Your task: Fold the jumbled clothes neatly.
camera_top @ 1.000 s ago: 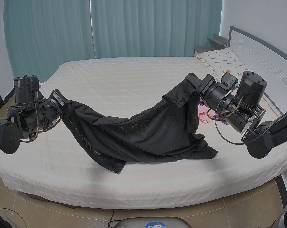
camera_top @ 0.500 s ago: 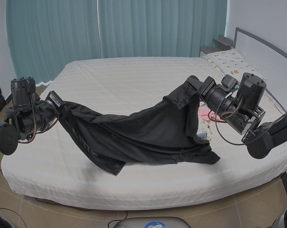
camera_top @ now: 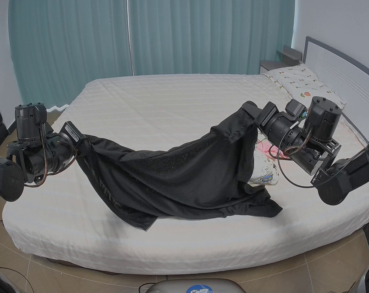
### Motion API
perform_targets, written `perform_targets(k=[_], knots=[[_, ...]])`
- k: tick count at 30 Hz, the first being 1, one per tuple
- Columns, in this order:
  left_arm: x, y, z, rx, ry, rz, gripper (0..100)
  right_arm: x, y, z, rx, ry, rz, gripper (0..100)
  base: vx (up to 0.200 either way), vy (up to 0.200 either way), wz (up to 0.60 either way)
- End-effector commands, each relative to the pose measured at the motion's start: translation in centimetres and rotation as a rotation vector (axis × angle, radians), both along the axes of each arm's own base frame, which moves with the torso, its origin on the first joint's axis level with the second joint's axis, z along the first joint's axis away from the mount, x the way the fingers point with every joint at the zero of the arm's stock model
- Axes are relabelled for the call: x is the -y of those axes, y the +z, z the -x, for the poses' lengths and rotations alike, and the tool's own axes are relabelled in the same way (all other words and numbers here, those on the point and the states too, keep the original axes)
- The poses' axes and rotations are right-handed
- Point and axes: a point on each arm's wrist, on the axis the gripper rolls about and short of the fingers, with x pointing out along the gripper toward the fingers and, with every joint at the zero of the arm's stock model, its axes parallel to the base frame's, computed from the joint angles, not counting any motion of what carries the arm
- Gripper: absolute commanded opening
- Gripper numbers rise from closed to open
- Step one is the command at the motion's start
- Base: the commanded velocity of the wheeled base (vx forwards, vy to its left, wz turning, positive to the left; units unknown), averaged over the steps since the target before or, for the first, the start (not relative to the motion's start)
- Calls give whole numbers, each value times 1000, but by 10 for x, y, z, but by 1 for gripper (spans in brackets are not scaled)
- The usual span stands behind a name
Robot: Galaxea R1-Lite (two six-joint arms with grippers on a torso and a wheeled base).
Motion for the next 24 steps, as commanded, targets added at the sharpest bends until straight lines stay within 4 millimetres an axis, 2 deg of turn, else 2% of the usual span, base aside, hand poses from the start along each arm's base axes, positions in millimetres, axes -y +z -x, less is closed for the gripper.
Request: perform_targets(k=[1, 7, 16, 24], knots=[[0, -1, -2, -4, 0, 1, 0, 2, 0, -1, 1, -4, -1, 0, 200, 0, 0], [1, -3, -3, -8, 1, 4, 0, 2, -1, -1, -1, -7, -2, 0, 200, 0, 0], [1, -7, -6, -23, 6, 2, 0, 2, -2, -2, -5, -9, -1, 0, 0, 0, 0], [-3, -5, -6, -17, 17, 3, 0, 3, -1, -2, -4, -9, -2, 0, 0, 200, 0]])
